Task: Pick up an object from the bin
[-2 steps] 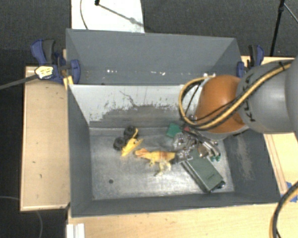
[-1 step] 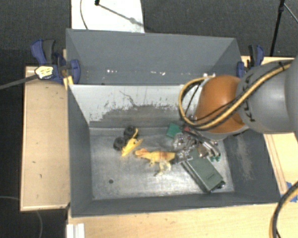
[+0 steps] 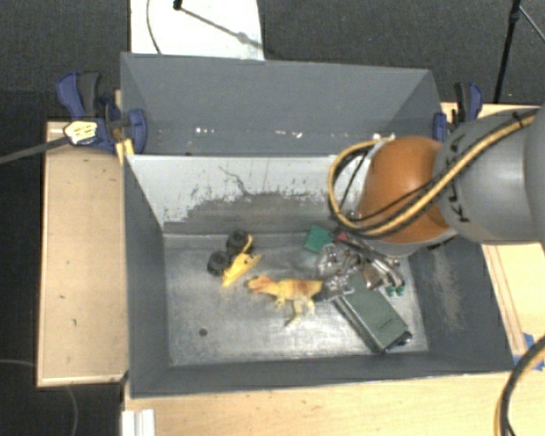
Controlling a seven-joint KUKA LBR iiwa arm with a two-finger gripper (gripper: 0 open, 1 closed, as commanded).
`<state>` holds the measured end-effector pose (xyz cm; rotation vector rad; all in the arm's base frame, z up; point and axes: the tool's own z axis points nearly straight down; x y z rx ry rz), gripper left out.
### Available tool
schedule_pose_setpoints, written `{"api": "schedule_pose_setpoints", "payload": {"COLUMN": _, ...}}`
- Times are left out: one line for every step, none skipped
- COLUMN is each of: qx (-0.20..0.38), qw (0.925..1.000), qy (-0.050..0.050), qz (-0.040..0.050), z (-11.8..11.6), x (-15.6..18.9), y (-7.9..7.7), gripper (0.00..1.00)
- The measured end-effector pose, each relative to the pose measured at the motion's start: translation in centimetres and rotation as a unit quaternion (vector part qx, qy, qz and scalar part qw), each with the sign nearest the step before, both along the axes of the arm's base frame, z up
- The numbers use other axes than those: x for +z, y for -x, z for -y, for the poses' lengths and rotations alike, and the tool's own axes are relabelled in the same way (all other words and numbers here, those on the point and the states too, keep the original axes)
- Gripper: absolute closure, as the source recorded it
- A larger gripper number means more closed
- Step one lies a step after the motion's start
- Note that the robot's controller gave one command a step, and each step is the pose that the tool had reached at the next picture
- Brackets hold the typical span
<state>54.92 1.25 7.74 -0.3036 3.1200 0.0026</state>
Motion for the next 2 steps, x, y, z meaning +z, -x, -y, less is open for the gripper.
{"api": "schedule_pose_setpoints", "payload": {"qx": 0.000, "qw": 1.0000, "qy": 0.000, "qz": -0.0022, "z": 0.01, "x": 1.24, "y": 0.04, "gripper": 1.00}}
{"api": "schedule_pose_setpoints", "payload": {"qx": 0.000, "qw": 1.0000, "qy": 0.001, "qz": -0.0012, "z": 0.02, "x": 2.05, "y": -0.08, "gripper": 1.00}}
